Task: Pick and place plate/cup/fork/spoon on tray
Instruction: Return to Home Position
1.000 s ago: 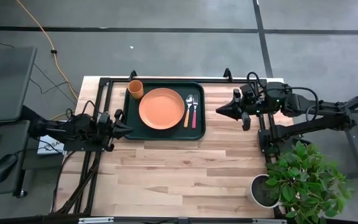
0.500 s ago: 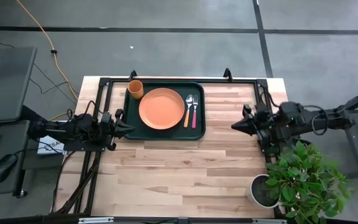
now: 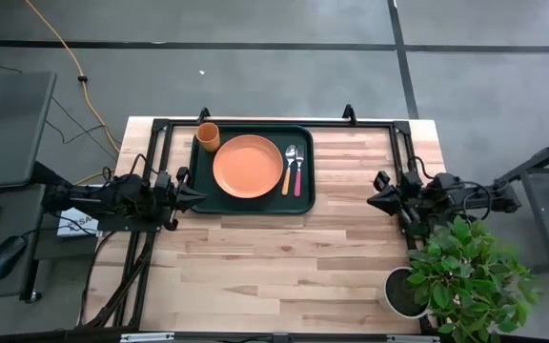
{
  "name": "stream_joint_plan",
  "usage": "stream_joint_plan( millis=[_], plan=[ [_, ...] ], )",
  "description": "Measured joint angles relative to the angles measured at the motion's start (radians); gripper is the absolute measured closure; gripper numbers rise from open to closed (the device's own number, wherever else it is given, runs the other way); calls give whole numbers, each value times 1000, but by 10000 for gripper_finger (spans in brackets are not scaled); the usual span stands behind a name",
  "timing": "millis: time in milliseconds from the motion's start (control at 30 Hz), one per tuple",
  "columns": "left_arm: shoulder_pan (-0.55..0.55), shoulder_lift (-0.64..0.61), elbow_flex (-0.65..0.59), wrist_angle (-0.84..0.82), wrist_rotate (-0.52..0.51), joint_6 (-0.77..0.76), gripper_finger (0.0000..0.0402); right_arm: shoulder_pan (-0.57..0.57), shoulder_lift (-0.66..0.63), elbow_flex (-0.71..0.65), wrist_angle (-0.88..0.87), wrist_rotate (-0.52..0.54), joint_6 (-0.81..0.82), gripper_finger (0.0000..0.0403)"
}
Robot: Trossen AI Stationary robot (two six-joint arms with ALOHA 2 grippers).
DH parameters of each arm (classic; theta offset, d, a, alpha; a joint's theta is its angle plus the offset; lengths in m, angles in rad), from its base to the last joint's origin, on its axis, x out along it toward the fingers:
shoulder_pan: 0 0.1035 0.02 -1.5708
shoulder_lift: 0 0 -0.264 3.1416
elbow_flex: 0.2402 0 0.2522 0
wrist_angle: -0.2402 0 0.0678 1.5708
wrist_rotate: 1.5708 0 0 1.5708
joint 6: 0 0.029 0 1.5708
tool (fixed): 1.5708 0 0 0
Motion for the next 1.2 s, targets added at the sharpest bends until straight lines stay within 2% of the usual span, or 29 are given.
stream_joint_plan(
  millis=[133,433,533,800,1200],
  plan=[
    [0,2,1,2,-1,0,398,-7,17,-52,32,-18,-81,403],
    [0,3,1,3,-8,0,398,8,17,-51,-247,66,-214,403],
    [0,3,1,3,-8,0,398,8,26,-50,-249,65,-246,403],
    [0,3,1,3,-8,0,398,8,28,-50,-250,67,-158,403],
    [0,3,1,3,-8,0,398,8,29,-50,-251,67,-164,403]
  ],
)
